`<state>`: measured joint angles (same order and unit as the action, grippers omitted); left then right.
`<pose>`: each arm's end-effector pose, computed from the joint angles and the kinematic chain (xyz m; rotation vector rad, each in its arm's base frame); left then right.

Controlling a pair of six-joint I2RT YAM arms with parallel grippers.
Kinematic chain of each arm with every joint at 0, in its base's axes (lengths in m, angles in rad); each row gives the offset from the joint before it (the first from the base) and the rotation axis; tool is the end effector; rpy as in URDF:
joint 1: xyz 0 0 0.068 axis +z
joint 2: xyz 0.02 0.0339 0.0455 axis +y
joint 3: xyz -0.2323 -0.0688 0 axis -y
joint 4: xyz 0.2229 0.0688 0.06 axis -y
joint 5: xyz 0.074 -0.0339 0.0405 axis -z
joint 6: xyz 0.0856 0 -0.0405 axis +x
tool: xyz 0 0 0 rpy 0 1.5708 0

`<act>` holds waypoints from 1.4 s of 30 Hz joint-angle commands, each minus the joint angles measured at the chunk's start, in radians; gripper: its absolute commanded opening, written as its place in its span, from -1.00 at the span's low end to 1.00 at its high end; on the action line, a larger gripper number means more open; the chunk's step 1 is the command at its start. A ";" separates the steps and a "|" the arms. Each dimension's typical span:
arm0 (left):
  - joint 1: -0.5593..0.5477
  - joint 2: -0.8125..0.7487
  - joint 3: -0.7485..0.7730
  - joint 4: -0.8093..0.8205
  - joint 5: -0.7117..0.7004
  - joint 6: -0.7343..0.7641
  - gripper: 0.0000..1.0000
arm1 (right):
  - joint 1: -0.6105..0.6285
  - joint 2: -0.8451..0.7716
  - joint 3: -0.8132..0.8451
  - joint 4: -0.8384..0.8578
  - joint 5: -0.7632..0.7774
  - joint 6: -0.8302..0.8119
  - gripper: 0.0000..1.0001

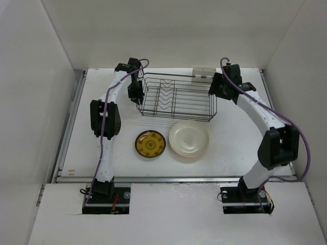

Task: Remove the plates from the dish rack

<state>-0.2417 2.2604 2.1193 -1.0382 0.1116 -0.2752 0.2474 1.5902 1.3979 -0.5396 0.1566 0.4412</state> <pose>0.4420 -0.1188 0.1737 -0.0158 2.7771 -0.2907 0.3646 0.0783 0.2561 0.3022 2.2781 0.1761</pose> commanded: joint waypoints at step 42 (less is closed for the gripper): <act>0.024 0.128 0.192 -0.026 -0.094 0.062 -1.00 | -0.103 0.543 0.452 0.092 -0.094 -0.092 -1.00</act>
<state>-0.2268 2.3421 2.2539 -1.0832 0.1329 -0.2424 0.1421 2.1174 1.7687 -0.5224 0.0368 0.3134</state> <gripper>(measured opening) 0.105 0.040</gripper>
